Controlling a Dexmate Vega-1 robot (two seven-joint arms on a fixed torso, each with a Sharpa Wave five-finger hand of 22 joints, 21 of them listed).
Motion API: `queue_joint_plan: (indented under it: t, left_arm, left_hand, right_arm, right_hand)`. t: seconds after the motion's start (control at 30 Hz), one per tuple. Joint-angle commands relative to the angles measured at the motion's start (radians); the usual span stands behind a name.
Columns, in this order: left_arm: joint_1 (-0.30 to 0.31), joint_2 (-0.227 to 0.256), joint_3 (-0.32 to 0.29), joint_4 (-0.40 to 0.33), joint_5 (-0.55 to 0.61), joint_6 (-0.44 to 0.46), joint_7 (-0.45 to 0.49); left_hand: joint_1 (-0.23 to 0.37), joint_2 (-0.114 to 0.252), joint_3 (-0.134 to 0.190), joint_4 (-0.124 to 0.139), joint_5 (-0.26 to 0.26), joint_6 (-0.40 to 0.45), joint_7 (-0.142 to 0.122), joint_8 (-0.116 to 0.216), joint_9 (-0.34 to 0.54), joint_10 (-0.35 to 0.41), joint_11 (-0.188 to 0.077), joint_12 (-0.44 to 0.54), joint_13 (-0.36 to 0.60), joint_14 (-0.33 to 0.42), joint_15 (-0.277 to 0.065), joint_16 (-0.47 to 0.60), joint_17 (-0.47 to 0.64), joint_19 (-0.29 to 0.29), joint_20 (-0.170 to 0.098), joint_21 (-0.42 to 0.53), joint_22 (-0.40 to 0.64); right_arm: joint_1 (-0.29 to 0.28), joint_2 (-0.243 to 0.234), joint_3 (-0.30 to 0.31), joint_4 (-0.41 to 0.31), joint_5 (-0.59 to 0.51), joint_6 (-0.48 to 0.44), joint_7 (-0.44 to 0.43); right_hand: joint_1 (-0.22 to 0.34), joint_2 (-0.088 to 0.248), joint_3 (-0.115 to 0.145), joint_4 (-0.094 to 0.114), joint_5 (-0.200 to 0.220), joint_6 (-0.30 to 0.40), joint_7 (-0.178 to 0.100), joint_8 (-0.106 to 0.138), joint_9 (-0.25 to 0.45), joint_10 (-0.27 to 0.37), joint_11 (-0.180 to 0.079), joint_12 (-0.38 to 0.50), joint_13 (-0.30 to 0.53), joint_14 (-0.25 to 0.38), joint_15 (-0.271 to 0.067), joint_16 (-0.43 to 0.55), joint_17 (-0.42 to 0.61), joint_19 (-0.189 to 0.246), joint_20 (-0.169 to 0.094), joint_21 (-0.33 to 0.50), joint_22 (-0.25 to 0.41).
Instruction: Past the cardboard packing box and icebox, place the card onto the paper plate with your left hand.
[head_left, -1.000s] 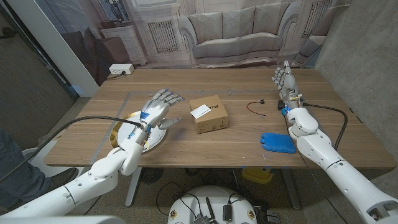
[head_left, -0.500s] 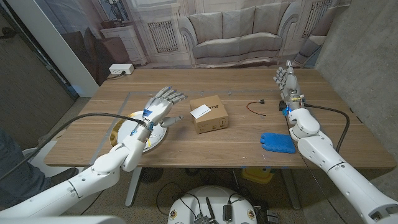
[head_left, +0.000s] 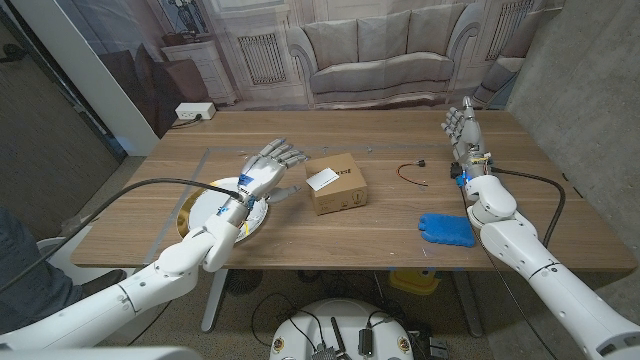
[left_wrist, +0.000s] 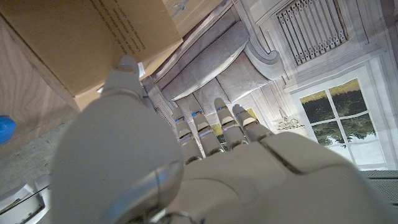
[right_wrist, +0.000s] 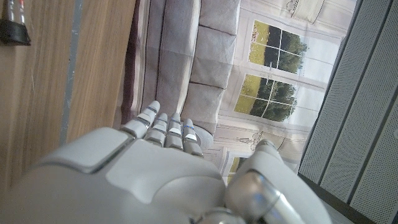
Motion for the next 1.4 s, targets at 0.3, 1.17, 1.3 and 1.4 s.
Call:
queue_joint_plan:
  t: [0.3, 1.17, 1.3, 1.4]
  left_arm:
    - [-0.028, 0.001, 0.034, 0.003, 0.056, 0.029, -0.037]
    - [-0.095, -0.016, 0.064, 0.091, 0.032, -0.037, -0.015]
    - [-0.109, -0.023, 0.074, 0.104, 0.024, -0.06, -0.009]
    - [-0.111, -0.025, 0.077, 0.104, 0.018, -0.068, -0.008]
  left_hand:
    - [0.013, 0.003, 0.0, -0.006, -0.007, 0.008, 0.003, 0.004, 0.004, 0.007, 0.003, 0.004, 0.003, 0.004, -0.139, 0.003, 0.002, -0.005, 0.003, 0.006, 0.005]
    - [0.021, 0.009, -0.002, 0.001, -0.021, 0.009, 0.003, 0.003, 0.004, 0.006, 0.003, 0.003, 0.003, 0.012, -0.143, 0.006, 0.003, -0.009, 0.003, 0.006, 0.005]
    - [0.022, 0.01, -0.003, 0.002, -0.024, 0.015, 0.004, 0.005, 0.005, 0.01, 0.002, 0.004, 0.004, 0.016, -0.141, 0.007, 0.003, -0.009, 0.005, 0.006, 0.005]
    - [0.022, 0.01, -0.005, 0.003, -0.026, 0.018, 0.004, 0.006, 0.005, 0.013, 0.002, 0.005, 0.004, 0.019, -0.145, 0.007, 0.003, -0.007, 0.003, 0.007, 0.005]
  right_arm:
    - [-0.047, -0.022, 0.044, -0.053, -0.005, 0.021, -0.021]
    - [-0.121, -0.032, 0.134, -0.162, -0.05, -0.002, -0.122]
    - [-0.12, -0.03, 0.138, -0.161, -0.048, -0.007, -0.123]
    - [-0.12, -0.033, 0.141, -0.157, -0.049, -0.007, -0.116]
  right_hand:
    - [0.001, 0.003, -0.006, 0.0, -0.004, 0.01, 0.002, 0.005, 0.004, 0.011, 0.001, 0.005, 0.002, 0.011, 0.0, 0.007, 0.004, 0.009, 0.005, 0.009, 0.005]
    - [-0.002, 0.004, -0.01, 0.001, -0.005, 0.017, 0.003, 0.005, 0.004, 0.015, 0.001, 0.005, 0.002, 0.019, -0.002, 0.008, 0.004, 0.014, 0.007, 0.009, 0.005]
    - [-0.003, 0.004, -0.011, 0.001, -0.005, 0.017, 0.002, 0.005, 0.004, 0.02, 0.001, 0.006, 0.002, 0.019, -0.002, 0.008, 0.004, 0.015, 0.007, 0.009, 0.005]
    - [-0.003, 0.004, -0.011, 0.001, -0.005, 0.017, 0.002, 0.005, 0.004, 0.022, 0.002, 0.007, 0.002, 0.018, -0.001, 0.007, 0.004, 0.015, 0.007, 0.009, 0.005]
